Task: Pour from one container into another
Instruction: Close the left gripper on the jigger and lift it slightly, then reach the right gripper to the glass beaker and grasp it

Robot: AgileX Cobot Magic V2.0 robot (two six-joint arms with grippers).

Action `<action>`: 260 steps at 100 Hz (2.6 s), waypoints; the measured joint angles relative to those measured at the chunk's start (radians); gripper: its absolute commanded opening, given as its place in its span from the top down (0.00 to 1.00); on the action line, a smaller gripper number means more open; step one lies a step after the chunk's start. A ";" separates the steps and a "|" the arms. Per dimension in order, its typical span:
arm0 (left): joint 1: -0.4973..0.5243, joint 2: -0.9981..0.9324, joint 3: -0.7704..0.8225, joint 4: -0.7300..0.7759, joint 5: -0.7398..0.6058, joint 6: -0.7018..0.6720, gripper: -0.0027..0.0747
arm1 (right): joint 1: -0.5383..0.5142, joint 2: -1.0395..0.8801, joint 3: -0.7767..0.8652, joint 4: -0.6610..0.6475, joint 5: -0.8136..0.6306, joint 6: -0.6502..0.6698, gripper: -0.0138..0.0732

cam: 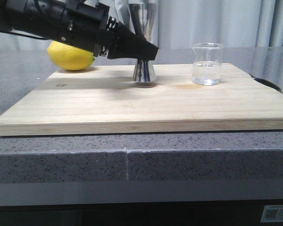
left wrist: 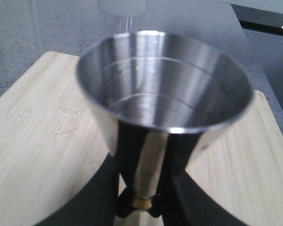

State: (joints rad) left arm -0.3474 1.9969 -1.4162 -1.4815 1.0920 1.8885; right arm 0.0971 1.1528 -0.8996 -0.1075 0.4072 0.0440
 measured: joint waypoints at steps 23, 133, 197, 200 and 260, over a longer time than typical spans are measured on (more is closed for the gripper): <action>0.000 0.000 -0.093 0.057 0.030 -0.079 0.91 | 0.015 0.000 0.087 0.000 -0.081 -0.005 0.18; 0.025 -0.014 -0.123 0.137 0.087 -0.121 0.91 | 0.234 0.153 0.451 -0.011 -0.884 0.007 0.18; 0.025 -0.014 -0.123 0.137 0.090 -0.128 0.91 | 0.234 0.337 0.399 -0.038 -1.082 0.045 0.18; 0.025 -0.014 -0.123 0.137 0.090 -0.128 0.91 | 0.234 0.342 0.389 -0.043 -1.082 0.047 0.18; 0.025 -0.014 -0.123 0.137 0.090 -0.128 0.91 | 0.234 0.443 0.294 -0.065 -1.087 0.057 0.21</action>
State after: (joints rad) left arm -0.3223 1.9830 -1.5391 -1.3442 1.1825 1.7610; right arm 0.3312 1.5960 -0.6058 -0.1722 -0.6799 0.1006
